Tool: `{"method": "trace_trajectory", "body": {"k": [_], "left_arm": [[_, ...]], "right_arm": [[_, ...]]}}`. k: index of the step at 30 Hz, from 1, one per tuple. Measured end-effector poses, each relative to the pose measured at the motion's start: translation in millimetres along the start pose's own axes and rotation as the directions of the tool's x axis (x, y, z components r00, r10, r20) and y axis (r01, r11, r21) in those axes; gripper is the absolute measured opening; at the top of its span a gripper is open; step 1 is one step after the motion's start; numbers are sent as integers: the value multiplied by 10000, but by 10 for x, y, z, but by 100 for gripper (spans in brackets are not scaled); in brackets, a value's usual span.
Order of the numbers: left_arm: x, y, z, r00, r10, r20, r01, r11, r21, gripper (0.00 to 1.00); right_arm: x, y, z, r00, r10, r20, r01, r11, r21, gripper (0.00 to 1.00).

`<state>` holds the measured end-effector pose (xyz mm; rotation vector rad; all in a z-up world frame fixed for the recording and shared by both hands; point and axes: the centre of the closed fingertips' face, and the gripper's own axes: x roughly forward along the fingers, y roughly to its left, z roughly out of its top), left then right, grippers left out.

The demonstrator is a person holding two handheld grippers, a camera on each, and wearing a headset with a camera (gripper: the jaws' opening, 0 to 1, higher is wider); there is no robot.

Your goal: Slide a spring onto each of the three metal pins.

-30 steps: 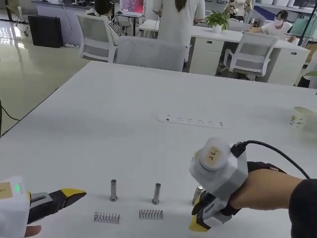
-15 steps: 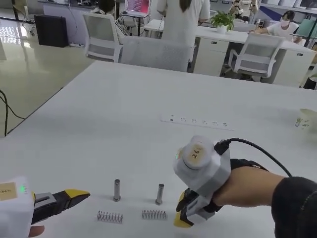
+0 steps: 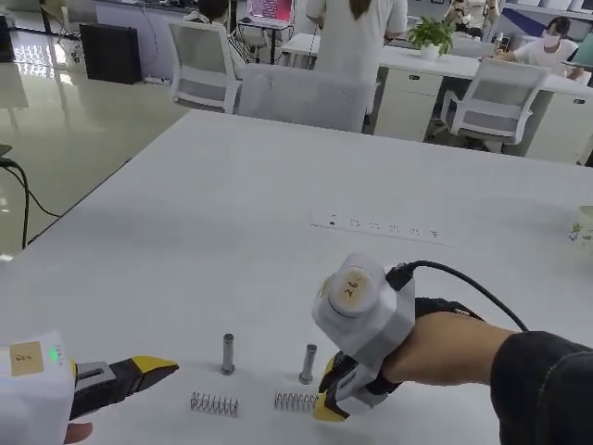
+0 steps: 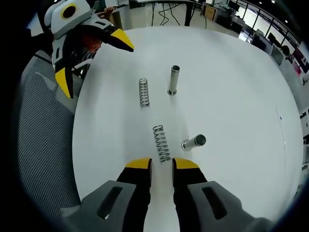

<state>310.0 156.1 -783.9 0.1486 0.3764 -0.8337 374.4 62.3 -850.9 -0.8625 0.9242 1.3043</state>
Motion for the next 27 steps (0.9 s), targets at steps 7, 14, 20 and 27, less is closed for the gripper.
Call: {"method": "trace_trajectory", "body": {"k": [7, 14, 20, 27], "left_arm": [[21, -12, -12, 10000, -77, -52, 78, 10000, 9, 63], [37, -32, -21, 9998, -161, -101, 161, 9999, 11, 62], [42, -35, -27, 9997, -194, -112, 194, 9998, 8, 61], [56, -57, -27, 9996, -253, -103, 253, 9997, 3, 60]], "right_arm": [[75, -5, 7, 9999, 96, -113, -97, 9999, -86, 13], [120, -12, -13, 9996, 90, -270, -97, 9997, -240, 12], [146, -9, -28, 9992, 60, -396, -78, 9989, -467, 10], [135, -8, -33, 9990, -69, -448, 34, 9971, -766, 8]]}}
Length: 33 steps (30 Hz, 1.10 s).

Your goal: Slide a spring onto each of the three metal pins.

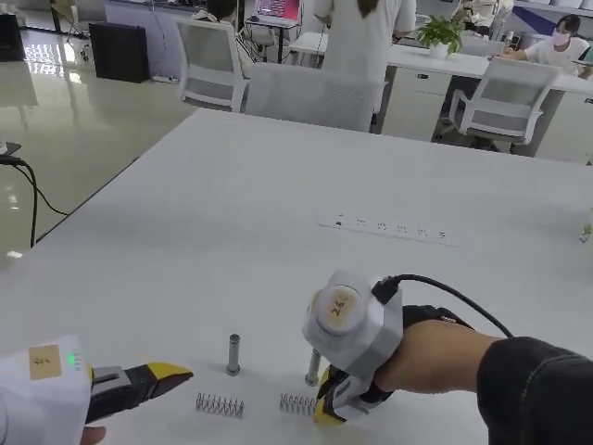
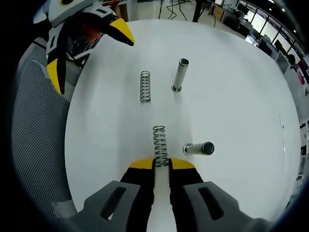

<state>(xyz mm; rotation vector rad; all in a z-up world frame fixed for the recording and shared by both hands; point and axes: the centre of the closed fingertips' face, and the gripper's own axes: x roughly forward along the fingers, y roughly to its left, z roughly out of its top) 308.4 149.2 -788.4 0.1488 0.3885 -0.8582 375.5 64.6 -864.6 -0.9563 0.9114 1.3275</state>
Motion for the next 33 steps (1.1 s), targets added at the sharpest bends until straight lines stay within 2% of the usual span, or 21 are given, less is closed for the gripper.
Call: {"method": "trace_trajectory", "body": {"k": [11, 19, 25, 33], "left_arm": [[71, -57, -17, 9997, -253, -74, 253, 9997, 0, 58], [140, -113, 0, 9986, -538, -23, 538, 9985, -36, 55], [182, -135, 13, 9973, -728, 42, 728, 9973, -108, 52], [218, -200, 39, 9949, -1013, -10, 1013, 9948, 85, 49]], "right_arm": [[-117, 116, -67, 9994, 261, -224, -259, 9996, 99, 7], [-222, 228, -72, 9991, 384, -167, -381, 9991, 169, 7], [-324, 313, -29, 9988, 485, -18, -484, 9987, 124, 7], [-465, 393, 64, 9987, 484, 158, -482, 9988, -124, 7]]}}
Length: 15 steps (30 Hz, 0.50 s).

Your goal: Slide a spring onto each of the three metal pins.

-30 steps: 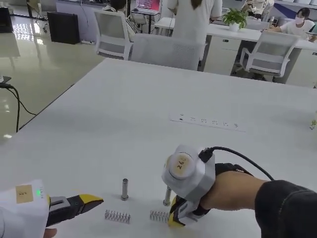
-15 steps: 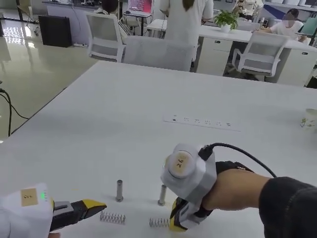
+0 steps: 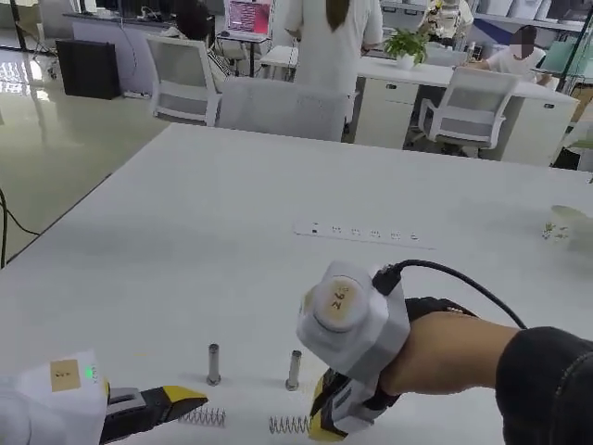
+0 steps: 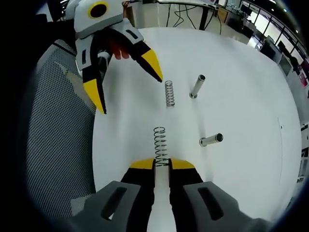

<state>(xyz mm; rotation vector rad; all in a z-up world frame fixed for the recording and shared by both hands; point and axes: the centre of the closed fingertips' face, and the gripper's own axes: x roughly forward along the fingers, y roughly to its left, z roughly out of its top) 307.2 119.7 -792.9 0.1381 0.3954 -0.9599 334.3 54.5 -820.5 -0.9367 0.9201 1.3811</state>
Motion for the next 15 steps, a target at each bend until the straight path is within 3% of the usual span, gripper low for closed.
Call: {"method": "trace_trajectory", "body": {"k": [15], "left_arm": [[84, -129, 99, 9987, -512, -34, 513, 9970, 583, 40]], "right_arm": [[-118, 170, 183, 9997, 187, 138, -178, 9981, -595, 7]]}}
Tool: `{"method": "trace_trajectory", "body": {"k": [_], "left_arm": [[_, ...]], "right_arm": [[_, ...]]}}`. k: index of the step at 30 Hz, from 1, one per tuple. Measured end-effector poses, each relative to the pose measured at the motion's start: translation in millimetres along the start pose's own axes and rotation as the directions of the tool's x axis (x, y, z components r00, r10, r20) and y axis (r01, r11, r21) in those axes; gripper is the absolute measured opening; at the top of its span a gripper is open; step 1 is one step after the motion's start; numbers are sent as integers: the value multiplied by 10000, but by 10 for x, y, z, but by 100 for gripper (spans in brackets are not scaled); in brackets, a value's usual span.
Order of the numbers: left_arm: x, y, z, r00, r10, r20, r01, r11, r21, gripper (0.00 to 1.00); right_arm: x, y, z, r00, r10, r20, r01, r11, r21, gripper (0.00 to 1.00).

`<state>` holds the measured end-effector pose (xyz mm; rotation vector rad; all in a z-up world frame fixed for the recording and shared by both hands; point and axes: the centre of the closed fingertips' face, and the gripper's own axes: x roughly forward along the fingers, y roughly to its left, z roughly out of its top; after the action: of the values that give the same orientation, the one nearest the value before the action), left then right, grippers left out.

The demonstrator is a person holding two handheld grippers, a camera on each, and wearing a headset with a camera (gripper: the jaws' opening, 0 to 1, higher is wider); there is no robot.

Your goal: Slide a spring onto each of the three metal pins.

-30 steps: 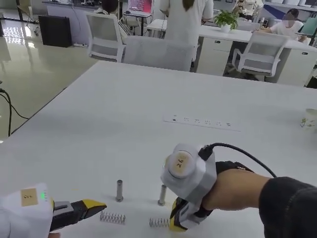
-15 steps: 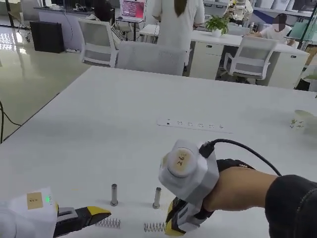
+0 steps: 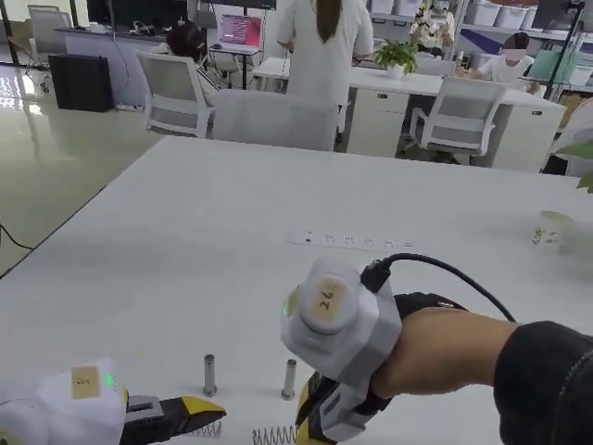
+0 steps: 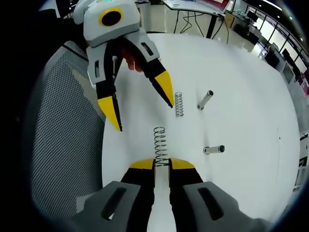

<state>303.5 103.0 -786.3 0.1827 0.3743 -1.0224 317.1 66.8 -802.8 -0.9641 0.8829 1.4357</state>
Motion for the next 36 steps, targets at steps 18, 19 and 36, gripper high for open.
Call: {"method": "trace_trajectory", "body": {"k": [18, 19, 36], "left_arm": [[32, -82, 104, 9993, -279, 245, 265, 9981, 565, 26], [34, -88, 108, 9993, -294, 249, 279, 9979, 586, 25], [41, -112, 66, 9991, -423, 44, 416, 9937, 1044, 7]], "right_arm": [[-71, 113, 180, 9998, 53, 191, -40, 9978, -655, 7], [-73, 114, 182, 9998, 53, 188, -40, 9978, -665, 7], [-79, 187, 218, 9996, 266, 130, -252, 9952, -941, 7]]}}
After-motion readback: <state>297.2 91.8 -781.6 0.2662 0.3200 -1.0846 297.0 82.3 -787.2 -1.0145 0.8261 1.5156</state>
